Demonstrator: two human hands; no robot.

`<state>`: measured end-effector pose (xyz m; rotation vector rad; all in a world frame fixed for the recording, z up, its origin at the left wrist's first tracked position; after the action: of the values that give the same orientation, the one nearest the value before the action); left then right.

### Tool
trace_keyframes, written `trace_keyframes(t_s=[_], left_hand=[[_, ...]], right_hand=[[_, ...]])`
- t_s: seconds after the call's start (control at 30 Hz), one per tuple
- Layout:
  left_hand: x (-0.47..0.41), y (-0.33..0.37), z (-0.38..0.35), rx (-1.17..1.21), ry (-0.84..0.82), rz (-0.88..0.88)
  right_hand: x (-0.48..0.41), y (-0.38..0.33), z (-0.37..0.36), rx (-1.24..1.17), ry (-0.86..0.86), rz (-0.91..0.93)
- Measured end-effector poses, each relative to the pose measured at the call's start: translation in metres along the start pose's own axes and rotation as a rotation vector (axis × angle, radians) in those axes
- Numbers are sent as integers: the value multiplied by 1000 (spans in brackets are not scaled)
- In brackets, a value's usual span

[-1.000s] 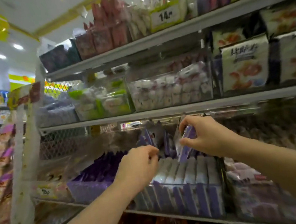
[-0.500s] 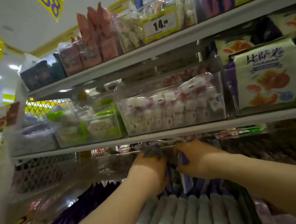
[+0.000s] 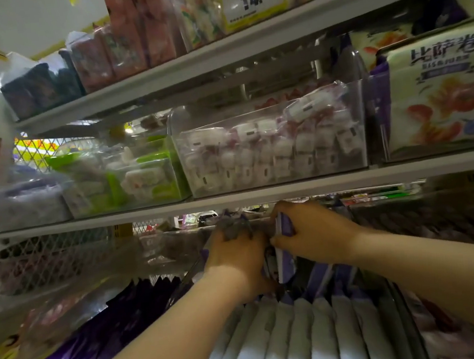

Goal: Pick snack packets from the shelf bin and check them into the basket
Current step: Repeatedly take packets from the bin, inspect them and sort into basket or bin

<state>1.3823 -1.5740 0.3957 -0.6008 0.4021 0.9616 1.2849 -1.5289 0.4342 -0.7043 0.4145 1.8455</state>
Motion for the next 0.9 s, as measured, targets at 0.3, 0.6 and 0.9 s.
trace_keyframes(t_s=[0.3,0.6,0.9], left_hand=[[-2,2,5,12,73,39],[-13,5,7,138,33,19],[-9,7,-2,378,133,29]], right_hand=[[0,1,-15,56,-219,-81],[-7,4,-25,261,-246,-108],[0,6,-16,398,-150,-98]])
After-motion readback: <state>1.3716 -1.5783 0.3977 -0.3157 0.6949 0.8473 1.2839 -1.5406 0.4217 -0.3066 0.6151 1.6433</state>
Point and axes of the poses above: each hand's wrist, its own x-axis away from the middle knuckle, its own z-axis out of the back of the hand, y = z × x, the point moved 7 cm from there along -x, towards the middle knuckle, and after that the axes turned 5 degrees about x, right-handed, at the moved point
